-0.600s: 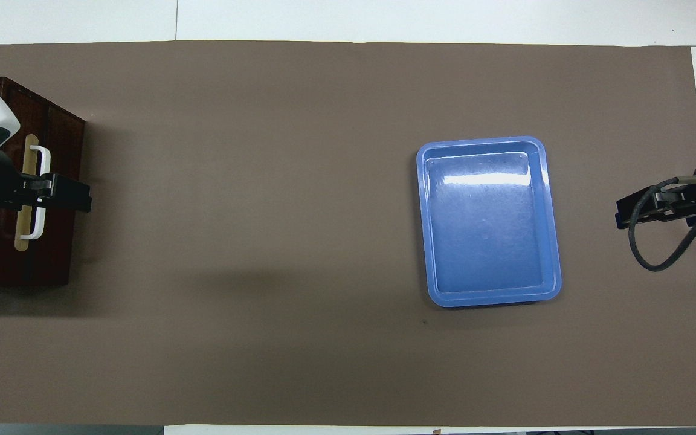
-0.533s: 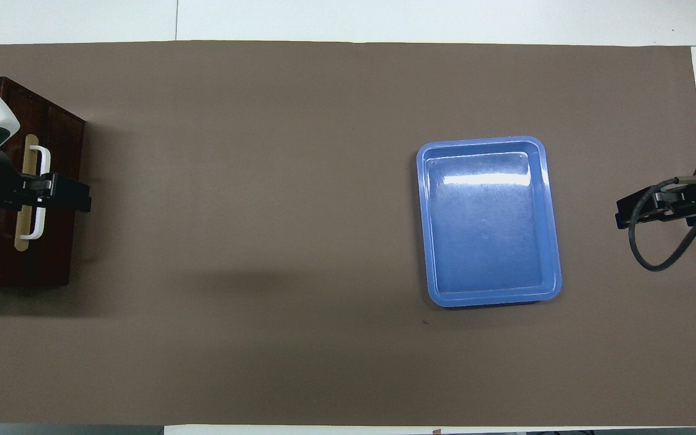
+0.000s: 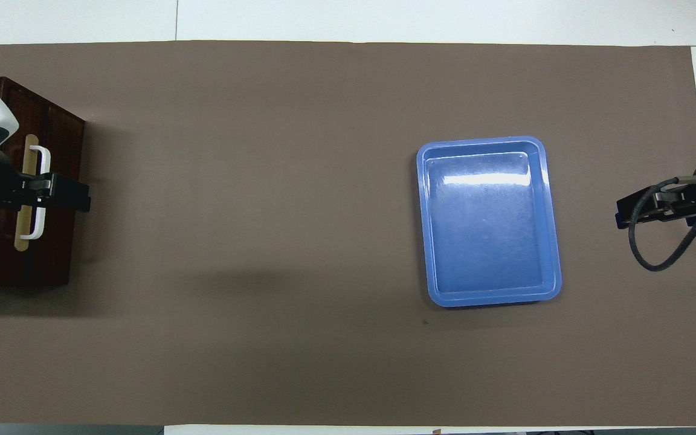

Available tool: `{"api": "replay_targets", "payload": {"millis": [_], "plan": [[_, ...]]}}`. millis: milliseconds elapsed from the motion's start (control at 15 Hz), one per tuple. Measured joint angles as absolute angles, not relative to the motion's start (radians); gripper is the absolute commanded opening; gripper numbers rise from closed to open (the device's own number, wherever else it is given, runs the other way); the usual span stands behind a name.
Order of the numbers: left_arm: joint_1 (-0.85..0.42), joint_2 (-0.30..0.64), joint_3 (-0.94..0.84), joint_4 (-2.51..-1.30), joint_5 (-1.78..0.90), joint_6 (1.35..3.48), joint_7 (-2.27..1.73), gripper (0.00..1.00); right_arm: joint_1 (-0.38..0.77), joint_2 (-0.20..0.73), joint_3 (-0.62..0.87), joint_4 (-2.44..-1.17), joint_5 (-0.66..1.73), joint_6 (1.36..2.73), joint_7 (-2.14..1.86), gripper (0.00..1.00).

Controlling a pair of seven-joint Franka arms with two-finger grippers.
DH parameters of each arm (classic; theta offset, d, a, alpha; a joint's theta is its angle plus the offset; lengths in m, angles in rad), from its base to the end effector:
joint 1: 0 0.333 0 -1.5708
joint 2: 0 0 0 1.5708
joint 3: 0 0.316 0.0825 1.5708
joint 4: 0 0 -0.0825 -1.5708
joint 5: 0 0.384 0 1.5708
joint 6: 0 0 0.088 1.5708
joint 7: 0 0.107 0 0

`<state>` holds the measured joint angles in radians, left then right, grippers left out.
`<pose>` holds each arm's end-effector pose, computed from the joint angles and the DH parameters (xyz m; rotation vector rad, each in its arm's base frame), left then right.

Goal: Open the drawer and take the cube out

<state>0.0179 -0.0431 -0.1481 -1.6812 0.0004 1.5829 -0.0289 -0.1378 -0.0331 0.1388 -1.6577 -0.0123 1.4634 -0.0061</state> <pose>0.5348 -0.0716 0.5968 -3.1253 0.1580 0.0860 0.5296 0.0003 0.5934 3.1150 0.0099 -0.2522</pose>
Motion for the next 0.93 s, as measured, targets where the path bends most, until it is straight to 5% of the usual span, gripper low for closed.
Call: {"api": "replay_targets", "payload": {"millis": [533, 933], "plan": [[0.03, -0.017, -0.137, -1.898, 0.161, 1.877, -0.028, 1.0, -0.134, -0.034, 0.14, -1.657, -0.012, 1.463, -0.006, 1.0], [0.057, 0.081, -0.135, -1.915, 0.294, 1.984, -0.026, 1.0, -0.134, -0.041, 0.144, -1.657, -0.012, 1.463, -0.006, 1.0]]}}
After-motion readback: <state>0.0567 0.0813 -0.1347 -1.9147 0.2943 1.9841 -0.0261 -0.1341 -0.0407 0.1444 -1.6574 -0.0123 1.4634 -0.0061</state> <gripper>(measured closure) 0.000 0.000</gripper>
